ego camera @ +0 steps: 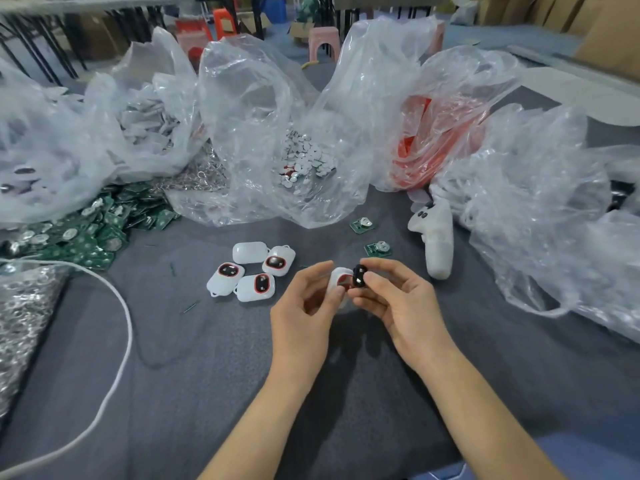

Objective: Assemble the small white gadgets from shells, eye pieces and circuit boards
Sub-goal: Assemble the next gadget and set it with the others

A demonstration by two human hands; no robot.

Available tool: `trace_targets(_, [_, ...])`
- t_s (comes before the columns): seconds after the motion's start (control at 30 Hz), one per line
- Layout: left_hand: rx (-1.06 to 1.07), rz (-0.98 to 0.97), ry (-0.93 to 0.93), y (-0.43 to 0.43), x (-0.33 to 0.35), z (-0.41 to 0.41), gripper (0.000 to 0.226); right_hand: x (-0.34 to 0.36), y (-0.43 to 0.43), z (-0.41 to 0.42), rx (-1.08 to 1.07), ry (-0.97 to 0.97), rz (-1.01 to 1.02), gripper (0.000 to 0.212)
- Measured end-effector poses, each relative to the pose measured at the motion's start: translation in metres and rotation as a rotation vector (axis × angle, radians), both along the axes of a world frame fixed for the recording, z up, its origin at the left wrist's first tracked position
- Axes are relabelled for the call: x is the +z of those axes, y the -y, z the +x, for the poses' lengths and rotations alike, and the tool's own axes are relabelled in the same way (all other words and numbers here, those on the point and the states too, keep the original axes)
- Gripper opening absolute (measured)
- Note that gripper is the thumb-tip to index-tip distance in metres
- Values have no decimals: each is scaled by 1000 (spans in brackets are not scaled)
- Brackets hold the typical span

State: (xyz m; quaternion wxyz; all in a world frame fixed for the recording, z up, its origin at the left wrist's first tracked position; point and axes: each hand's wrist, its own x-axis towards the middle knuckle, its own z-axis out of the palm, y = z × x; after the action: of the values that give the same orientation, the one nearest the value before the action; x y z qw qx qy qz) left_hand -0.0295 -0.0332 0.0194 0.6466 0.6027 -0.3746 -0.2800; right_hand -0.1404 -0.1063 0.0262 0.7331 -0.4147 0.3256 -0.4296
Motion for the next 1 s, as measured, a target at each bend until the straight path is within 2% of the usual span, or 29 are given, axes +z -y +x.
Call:
trace_targets(0.13, [16,-22,-11,0,2,-2,20,1,-1,-2,23,2,-56,28])
trace_targets(0.23, [72,-3,56,-3,1,-4,18,3,-1,-3,9,31,-36,35])
trace_targets(0.3, [118,17,233,-6,-3,-2,26,3,-1,-4,-11,59,-14,40])
trace_targets(0.4, [120,60,669,-8,-7,-2,24,4,-1,-4,-64,18,-95,30])
trace_targets(0.47, [115,69,773,-7,-8,-3,17,3,-1,-4,-117,-66,-182,25])
trace_targets(0.57, [133,140,701,-7,-5,-4,27,1,1,-5,-203,-219,-306,23])
trace_targets(0.67, [134,339,820,-8,-6,-3,56,-1,2,-6,-195,-261,-340,21])
trace_targets(0.7, [115,389,860,-9,-6,-3,59,-1,2,-6,-174,-267,-337,20])
trace_targets(0.87, [51,373,866,-10,-4,-2,47,-1,4,-6,-41,-432,-427,21])
trace_targets(1.0, [28,281,721,-12,-3,-1,49,-2,1,-6,4,-569,-548,19])
